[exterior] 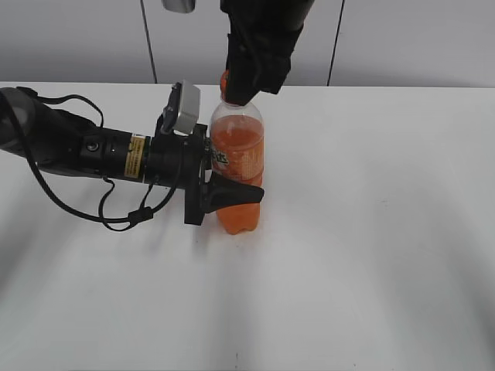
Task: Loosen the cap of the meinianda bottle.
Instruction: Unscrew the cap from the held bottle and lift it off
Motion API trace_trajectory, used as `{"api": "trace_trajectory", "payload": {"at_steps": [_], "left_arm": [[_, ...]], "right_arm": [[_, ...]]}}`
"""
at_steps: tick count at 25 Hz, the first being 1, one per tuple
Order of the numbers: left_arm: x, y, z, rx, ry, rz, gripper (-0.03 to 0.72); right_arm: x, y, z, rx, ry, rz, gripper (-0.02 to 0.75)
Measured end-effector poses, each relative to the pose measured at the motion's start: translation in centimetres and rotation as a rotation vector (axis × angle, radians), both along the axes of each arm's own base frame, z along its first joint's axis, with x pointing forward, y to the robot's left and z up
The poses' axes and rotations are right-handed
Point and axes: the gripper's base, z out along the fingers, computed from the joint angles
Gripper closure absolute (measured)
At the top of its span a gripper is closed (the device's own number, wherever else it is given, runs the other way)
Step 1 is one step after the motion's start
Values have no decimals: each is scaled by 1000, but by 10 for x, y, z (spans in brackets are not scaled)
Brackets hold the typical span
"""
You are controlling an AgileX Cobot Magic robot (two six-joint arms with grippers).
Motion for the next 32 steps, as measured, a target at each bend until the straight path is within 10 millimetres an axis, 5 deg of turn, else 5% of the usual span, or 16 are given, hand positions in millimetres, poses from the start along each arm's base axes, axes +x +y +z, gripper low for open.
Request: {"api": "trace_trajectory", "payload": {"at_steps": [28, 32], "left_arm": [[-1, 0, 0, 2, 0, -7, 270], [-1, 0, 0, 2, 0, -8, 270]], "right_arm": [[-4, -3, 11, 2, -59, 91, 466], [-6, -4, 27, 35, -87, 66, 466]]}}
